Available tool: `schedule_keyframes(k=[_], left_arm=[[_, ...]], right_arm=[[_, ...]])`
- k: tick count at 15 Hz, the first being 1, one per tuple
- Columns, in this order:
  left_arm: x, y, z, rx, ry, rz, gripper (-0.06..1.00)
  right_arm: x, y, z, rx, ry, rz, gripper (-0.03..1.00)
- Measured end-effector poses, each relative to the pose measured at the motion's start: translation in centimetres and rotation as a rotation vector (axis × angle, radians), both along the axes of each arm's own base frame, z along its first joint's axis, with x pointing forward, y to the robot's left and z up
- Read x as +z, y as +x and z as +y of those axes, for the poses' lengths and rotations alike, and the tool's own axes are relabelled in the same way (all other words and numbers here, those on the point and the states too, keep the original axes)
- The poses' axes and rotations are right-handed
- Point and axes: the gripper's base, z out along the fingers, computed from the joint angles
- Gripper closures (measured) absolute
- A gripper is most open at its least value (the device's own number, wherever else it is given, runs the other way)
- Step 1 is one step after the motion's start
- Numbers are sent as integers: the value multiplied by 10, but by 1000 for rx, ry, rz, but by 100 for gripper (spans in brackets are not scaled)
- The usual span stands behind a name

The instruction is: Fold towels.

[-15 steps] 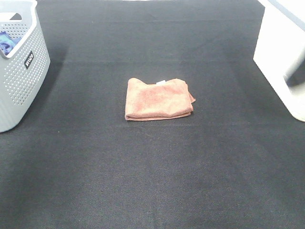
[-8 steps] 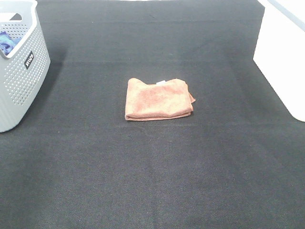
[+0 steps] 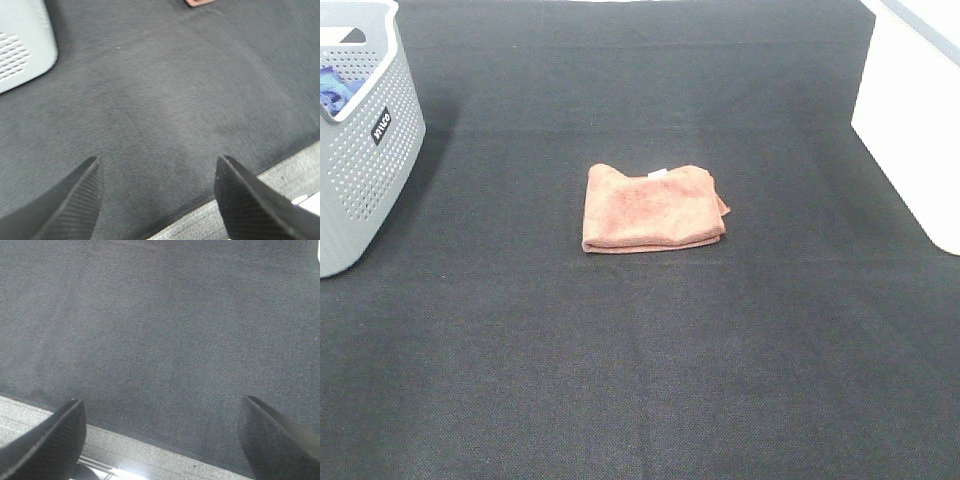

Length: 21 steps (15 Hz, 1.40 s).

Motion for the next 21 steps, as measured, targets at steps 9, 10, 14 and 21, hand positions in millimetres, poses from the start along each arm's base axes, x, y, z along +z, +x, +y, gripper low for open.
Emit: schedule_keyframes(k=[9, 10, 14, 21], left_arm=[[0, 0, 0, -8, 4, -3, 32], [0, 0, 0, -8, 4, -3, 32], [0, 1, 2, 63, 4, -3, 32], [3, -25, 8, 255, -22, -193, 32]], right_arm=[[0, 0, 0, -1, 1, -5, 18], [0, 0, 0, -1, 1, -5, 18], [0, 0, 0, -1, 1, -7, 18], [6, -21, -5, -140, 18, -165, 18]])
